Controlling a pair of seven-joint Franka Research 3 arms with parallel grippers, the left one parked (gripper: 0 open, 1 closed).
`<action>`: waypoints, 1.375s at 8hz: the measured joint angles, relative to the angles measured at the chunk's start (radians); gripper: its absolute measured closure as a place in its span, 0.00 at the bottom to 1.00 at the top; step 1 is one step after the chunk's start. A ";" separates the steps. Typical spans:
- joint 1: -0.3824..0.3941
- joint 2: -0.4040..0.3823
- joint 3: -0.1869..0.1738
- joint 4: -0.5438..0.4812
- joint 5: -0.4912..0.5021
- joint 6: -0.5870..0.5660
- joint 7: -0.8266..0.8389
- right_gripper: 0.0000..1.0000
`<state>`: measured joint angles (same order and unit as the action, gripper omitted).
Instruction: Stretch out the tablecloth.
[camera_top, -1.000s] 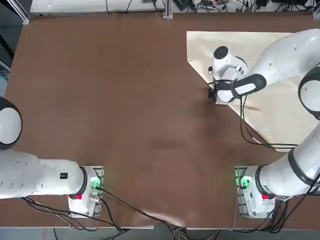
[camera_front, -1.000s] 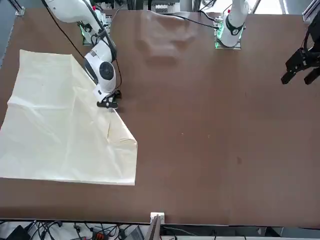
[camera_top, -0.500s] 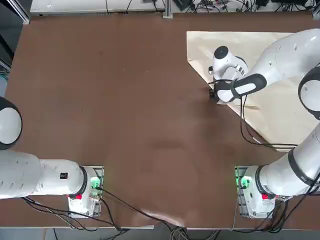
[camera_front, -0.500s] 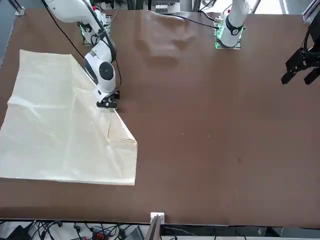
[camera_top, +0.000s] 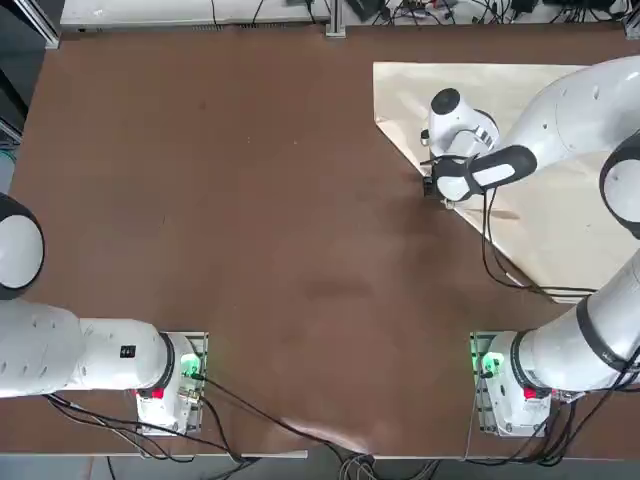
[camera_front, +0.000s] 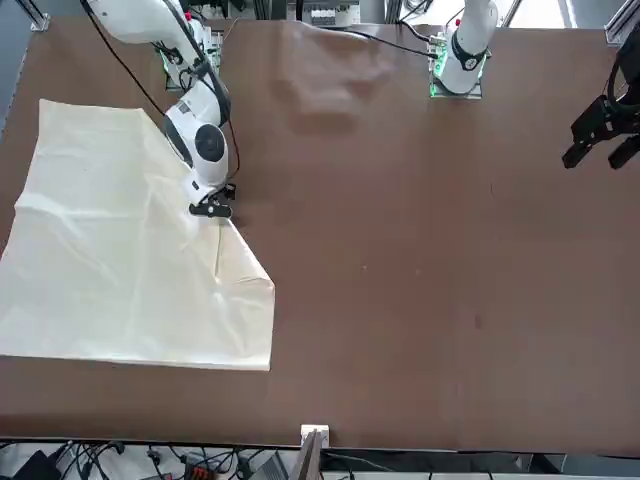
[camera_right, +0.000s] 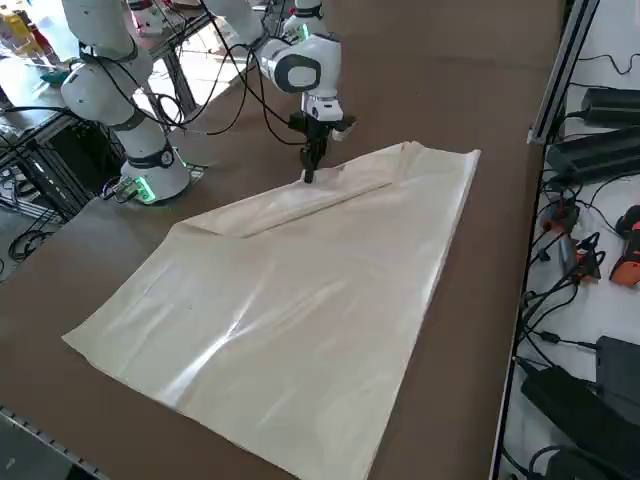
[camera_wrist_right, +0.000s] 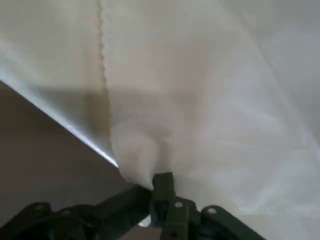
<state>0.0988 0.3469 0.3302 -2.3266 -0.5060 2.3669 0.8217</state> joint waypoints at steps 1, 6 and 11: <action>-0.001 0.000 0.001 0.000 0.000 0.000 0.000 0.89; 0.000 0.000 0.027 0.020 0.000 0.010 0.019 0.89; 0.011 -0.004 0.255 0.067 0.000 -0.090 0.300 0.89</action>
<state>0.1097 0.3426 0.5849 -2.2593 -0.5056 2.2771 1.1213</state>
